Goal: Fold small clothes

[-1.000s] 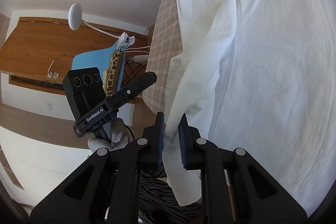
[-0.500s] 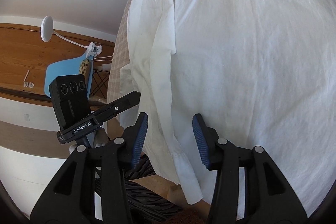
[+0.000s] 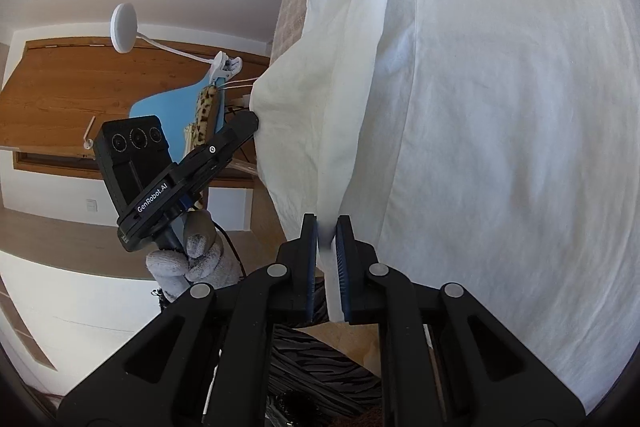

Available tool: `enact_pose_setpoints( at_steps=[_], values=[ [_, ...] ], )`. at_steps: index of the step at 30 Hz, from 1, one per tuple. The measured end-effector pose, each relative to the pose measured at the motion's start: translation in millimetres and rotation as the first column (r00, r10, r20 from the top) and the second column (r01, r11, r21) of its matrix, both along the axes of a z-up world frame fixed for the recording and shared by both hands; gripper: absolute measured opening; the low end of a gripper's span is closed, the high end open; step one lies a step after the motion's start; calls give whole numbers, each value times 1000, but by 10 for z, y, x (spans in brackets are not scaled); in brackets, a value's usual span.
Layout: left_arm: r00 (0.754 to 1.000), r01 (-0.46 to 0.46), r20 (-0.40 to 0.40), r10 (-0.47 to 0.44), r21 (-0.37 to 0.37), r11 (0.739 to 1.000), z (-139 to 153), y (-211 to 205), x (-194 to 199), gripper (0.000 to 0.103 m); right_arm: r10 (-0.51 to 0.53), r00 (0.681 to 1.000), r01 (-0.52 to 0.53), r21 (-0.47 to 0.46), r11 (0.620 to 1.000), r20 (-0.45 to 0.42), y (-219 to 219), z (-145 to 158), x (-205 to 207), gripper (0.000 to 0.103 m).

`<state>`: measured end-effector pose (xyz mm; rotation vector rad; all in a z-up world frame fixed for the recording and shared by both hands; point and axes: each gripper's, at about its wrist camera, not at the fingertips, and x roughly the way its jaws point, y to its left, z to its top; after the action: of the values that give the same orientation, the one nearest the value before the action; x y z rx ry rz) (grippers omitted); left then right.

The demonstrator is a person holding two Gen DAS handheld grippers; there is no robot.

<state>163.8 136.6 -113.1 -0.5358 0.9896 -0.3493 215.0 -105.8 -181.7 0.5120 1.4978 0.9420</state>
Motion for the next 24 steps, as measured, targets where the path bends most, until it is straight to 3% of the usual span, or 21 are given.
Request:
enact_pose_setpoints(
  at_steps=[2,3,4,7,9,10,12,14,17,19,21,22,24],
  values=[
    [999,-6,-32,7,15,1000,-92,12,-35,1,27,998,-22,-92,996,50,50,-22,-42,12],
    [998,-8,-61,10,20,1000,-123,17,-49,11,37,997,-30,-104,994,63,74,4,-42,11],
    [997,-9,-80,12,31,999,-129,29,-74,13,47,996,-39,-118,992,70,68,33,-49,11],
    [998,-55,-13,57,123,991,-6,75,-228,24,76,984,-41,-209,977,159,59,218,-50,11],
    [995,-99,15,98,183,978,21,110,-303,66,78,976,-28,-234,972,205,61,326,-15,15],
    [994,-106,27,103,176,979,8,118,-338,67,72,971,-19,-230,973,228,42,388,8,19],
    [998,-67,-7,69,164,984,-78,83,-320,67,44,956,18,-207,978,291,-1,543,72,36],
    [998,-56,-31,62,170,984,-176,50,-308,67,13,936,55,-181,982,352,-47,702,130,42],
    [995,-49,-80,58,115,992,-334,41,-293,67,-6,914,72,-148,986,405,-27,909,251,43],
    [996,-68,-46,72,81,994,-347,51,-362,67,-11,902,80,-143,987,432,61,1037,332,43],
    [998,-50,-31,53,98,994,-337,14,-392,63,5,888,74,-153,986,459,172,1138,481,49],
    [999,-42,-28,45,102,994,-338,1,-405,60,14,880,74,-166,983,475,253,1198,567,52],
    [999,-16,-39,19,74,997,-368,-24,-417,24,32,871,77,-200,977,491,446,1281,750,64]
  ],
)
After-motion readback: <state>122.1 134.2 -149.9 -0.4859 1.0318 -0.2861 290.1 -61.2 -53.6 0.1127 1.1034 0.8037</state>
